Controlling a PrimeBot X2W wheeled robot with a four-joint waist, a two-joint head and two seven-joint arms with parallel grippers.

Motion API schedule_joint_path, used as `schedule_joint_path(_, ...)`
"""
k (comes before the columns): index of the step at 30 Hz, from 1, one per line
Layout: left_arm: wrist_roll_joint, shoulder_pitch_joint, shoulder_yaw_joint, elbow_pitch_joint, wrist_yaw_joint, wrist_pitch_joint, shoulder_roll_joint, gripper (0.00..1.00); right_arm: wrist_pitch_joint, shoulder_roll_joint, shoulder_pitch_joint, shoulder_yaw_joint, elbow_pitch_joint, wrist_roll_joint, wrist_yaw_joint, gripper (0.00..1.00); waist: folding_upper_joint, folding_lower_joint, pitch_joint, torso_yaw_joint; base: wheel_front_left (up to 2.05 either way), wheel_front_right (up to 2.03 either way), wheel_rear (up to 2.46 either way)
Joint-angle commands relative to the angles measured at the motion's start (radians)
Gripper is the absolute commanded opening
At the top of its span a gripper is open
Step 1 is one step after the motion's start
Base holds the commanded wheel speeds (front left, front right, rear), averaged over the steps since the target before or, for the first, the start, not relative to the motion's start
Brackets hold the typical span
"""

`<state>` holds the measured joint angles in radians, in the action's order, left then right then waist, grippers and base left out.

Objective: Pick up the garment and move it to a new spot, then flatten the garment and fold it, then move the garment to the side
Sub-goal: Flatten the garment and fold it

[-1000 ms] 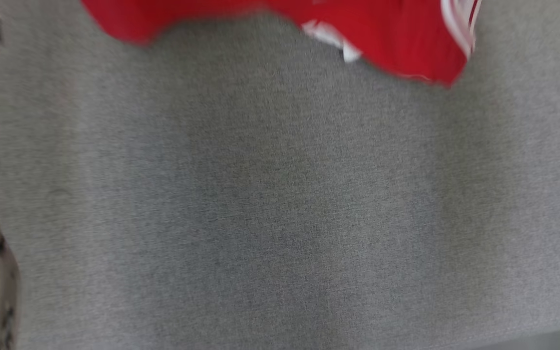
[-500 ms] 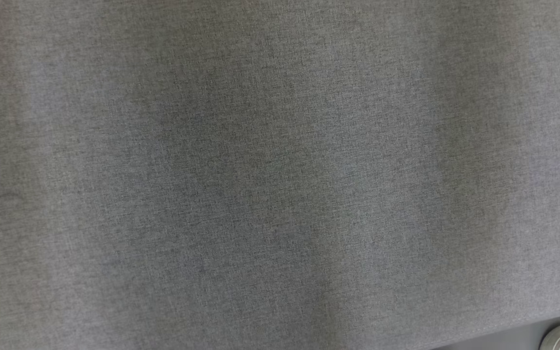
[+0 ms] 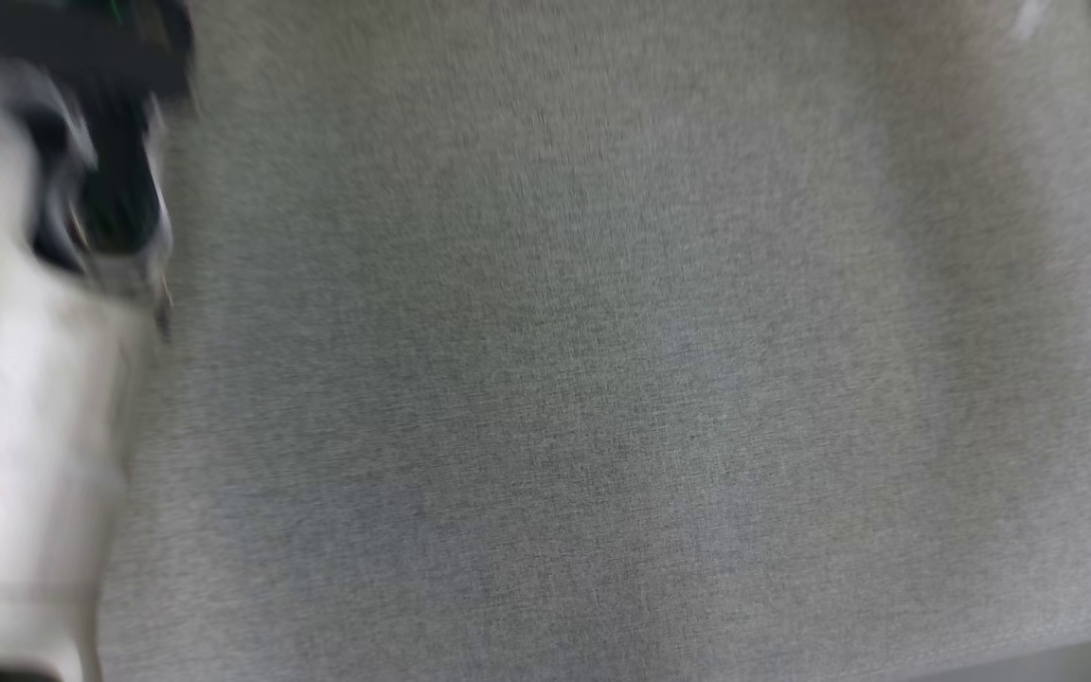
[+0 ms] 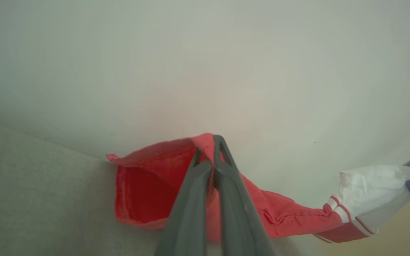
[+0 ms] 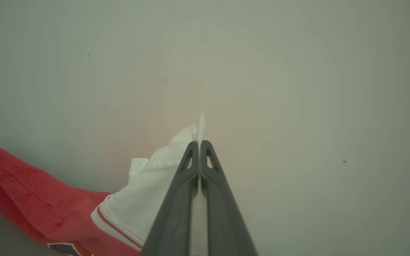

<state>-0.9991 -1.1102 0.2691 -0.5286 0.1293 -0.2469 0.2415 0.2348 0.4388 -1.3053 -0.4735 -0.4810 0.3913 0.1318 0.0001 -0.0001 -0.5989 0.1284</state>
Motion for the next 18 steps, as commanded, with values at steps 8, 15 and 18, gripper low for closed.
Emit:
schedule_joint_path(8, -0.075, 0.324, 0.045, 0.072, 0.001, -0.017, 0.011, 0.00, -0.215, 0.185, 0.257, -0.132, 0.105, 0.197, -0.002, 0.00, -0.0001, 0.0001, 0.193, -0.034, 0.00, 0.00, 0.00)
schedule_joint_path(15, -0.081, 0.569, 0.050, 0.129, 0.001, -0.018, -0.027, 0.00, -0.385, 0.269, 0.453, -0.151, 0.153, 0.225, -0.002, 0.00, -0.0001, 0.0001, 0.302, -0.047, 0.00, 0.00, 0.00)
schedule_joint_path(18, -0.083, 0.652, 0.049, 0.142, 0.001, -0.018, -0.044, 0.00, -0.454, 0.292, 0.517, -0.134, 0.168, 0.244, -0.002, 0.00, -0.0001, 0.0001, 0.339, -0.053, 0.00, 0.00, 0.00)
